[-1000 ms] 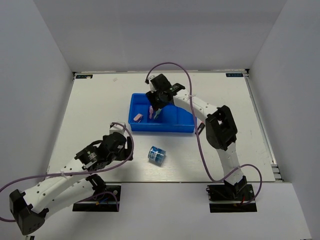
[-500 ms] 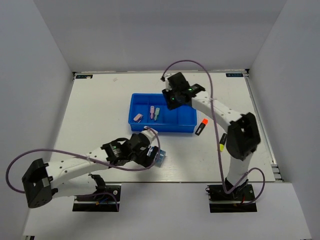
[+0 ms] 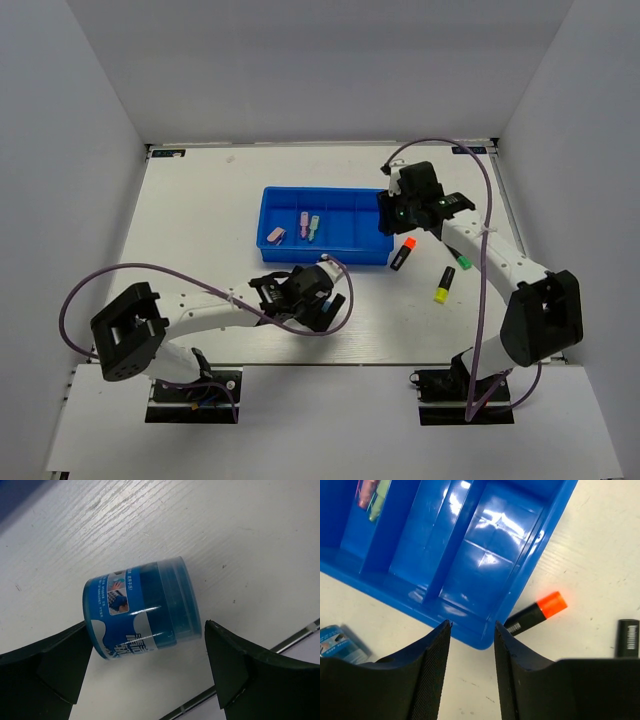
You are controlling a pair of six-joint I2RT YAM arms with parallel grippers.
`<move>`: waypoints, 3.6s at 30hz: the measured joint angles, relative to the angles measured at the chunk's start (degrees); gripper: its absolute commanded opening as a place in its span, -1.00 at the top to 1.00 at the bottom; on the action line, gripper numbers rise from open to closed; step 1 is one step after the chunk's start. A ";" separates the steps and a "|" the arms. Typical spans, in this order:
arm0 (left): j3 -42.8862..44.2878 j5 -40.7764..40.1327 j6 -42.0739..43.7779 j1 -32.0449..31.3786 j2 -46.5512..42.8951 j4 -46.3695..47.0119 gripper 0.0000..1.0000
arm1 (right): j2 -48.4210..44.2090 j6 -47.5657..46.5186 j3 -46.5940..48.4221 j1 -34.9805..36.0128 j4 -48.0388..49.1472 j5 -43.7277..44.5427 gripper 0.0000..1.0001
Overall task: Sort the stationery into containers
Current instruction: Pick up the stationery from the center of the board, then place the stationery in the storage box, then pick up the pen from the center of the board.
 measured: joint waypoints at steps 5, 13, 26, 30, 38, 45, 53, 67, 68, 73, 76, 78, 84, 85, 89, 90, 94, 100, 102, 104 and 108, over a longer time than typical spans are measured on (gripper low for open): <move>1.70 -2.23 -1.95 -0.85 4.13 0.22 -0.81 | -1.70 0.68 -2.86 -1.25 -0.02 -2.86 0.12; 6.91 -8.15 -4.66 -2.84 8.22 -3.02 1.00 | -7.78 0.81 -6.32 -3.13 0.24 -6.40 0.28; 54.53 -8.61 -2.21 1.84 20.52 -19.52 0.97 | -16.61 -3.48 -15.19 -5.49 -0.98 -2.45 1.00; 69.92 -9.03 -1.97 8.44 30.91 -22.36 0.87 | -16.72 -3.72 -16.90 -6.69 -2.25 1.38 1.00; 76.28 -3.23 0.92 18.64 44.35 -27.71 0.81 | -19.80 -3.87 -18.86 -11.23 -2.47 2.91 1.00; 71.58 -0.59 0.35 21.22 44.96 -28.50 0.61 | -19.74 -3.87 -18.88 -13.40 -2.47 2.01 1.00; 68.72 2.10 -1.27 20.02 45.24 -26.16 0.36 | -19.32 -3.89 -18.88 -15.21 -2.49 -0.04 0.82; 66.82 2.84 -1.90 19.67 45.22 -25.20 -0.67 | -17.57 -4.46 -18.88 -16.87 -3.34 -3.65 0.28; 66.82 2.84 -1.88 19.67 45.22 -25.20 -0.69 | -17.18 -4.61 -18.88 -16.94 -3.32 -3.82 0.33; 66.84 2.84 -1.79 19.58 44.37 -25.33 -0.89 | -13.20 -4.52 -18.84 -17.33 -3.76 -4.15 0.36; 66.84 2.89 -1.68 19.52 42.38 -25.18 -0.95 | -10.21 -3.87 -18.71 -17.77 -4.74 -3.98 0.25; 66.84 2.97 -1.62 19.41 40.70 -25.03 -0.97 | -9.01 -3.48 -18.43 -18.03 -5.05 -3.52 0.13; 65.81 3.96 -1.73 19.10 36.30 -23.34 0.16 | -7.13 -4.66 -17.14 -18.97 -4.09 1.75 0.09; 64.43 3.93 -1.75 19.02 35.06 -22.80 0.52 | -6.36 -5.53 -16.68 -19.32 -3.74 3.06 0.09; 54.36 3.85 -0.74 18.05 25.92 -21.68 0.40 | -0.50 -9.88 -13.53 -21.29 -2.75 5.99 0.06; 50.88 3.87 -0.50 17.68 22.69 -20.79 -0.31 | 1.46 -11.10 -12.17 -21.84 -2.75 6.34 0.06; 35.76 4.15 -0.48 16.28 7.89 -19.06 -0.85 | 7.87 -15.67 -7.93 -23.71 -2.14 6.86 0.00; 18.45 4.15 -0.07 15.61 -10.21 -19.91 -0.94 | 15.04 -20.39 -1.55 -24.92 -2.25 7.43 -0.06; 14.45 4.11 -0.11 15.61 -14.40 -20.85 -0.94 | 17.57 -21.53 1.05 -25.46 -2.47 7.06 -0.06; 11.23 3.96 -0.17 15.61 -18.01 -21.49 -0.94 | 20.24 -22.69 3.65 -26.27 -3.45 6.25 -0.06; 5.90 3.61 -0.42 15.61 -24.28 -23.28 -0.96 | 23.89 -24.87 6.34 -28.39 -5.35 3.63 -0.06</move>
